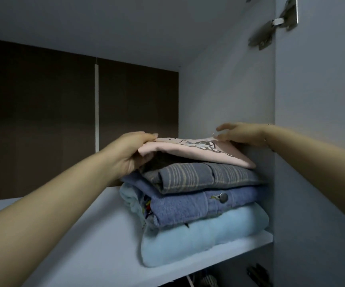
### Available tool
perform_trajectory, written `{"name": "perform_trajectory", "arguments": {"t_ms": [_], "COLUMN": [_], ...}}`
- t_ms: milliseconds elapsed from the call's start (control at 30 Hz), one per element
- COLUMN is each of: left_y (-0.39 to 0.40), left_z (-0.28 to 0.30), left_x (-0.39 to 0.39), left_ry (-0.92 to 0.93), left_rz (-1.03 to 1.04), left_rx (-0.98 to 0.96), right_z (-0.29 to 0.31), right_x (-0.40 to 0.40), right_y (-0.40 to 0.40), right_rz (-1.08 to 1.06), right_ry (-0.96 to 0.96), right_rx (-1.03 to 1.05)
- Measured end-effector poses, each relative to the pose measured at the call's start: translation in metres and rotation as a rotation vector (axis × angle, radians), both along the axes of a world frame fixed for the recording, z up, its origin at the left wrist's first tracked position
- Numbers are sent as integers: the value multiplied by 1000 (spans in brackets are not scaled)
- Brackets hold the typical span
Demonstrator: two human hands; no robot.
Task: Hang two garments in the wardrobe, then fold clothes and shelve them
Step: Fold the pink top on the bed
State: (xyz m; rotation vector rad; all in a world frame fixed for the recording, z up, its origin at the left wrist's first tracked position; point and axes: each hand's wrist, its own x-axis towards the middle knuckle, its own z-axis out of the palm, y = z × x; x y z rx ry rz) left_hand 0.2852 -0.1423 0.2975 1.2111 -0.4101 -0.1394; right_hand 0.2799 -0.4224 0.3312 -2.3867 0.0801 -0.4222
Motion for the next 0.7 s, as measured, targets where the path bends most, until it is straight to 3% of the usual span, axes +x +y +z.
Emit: {"name": "perform_trajectory", "arguments": {"t_ms": [67, 133, 233, 400, 500, 567, 633, 700], "left_y": [-2, -7, -12, -18, -11, -3, 1, -1], "left_z": [3, 6, 0, -30, -37, -37, -35, -33], "left_x": [-5, -11, -26, -42, -48, -51, -57, -61], "left_ry": [54, 58, 0, -94, -119, -167, -224, -254], "left_rz": [-53, -45, -25, 20, 74, 99, 93, 93], "left_rx": [-87, -113, -59, 139, 217, 259, 244, 219], "right_z": [-1, 3, 13, -5, -13, -7, 7, 16], "right_x": [-2, -1, 3, 0, -1, 0, 2, 2], "right_y": [1, -3, -4, 2, 2, 3, 16, 41], "right_rz": [50, -33, -223, -214, -160, -148, -74, 129], "right_ry": [122, -21, -141, 91, 141, 60, -100, -85], "right_rx": [2, -86, -459, -954, -988, -963, -849, -663]}}
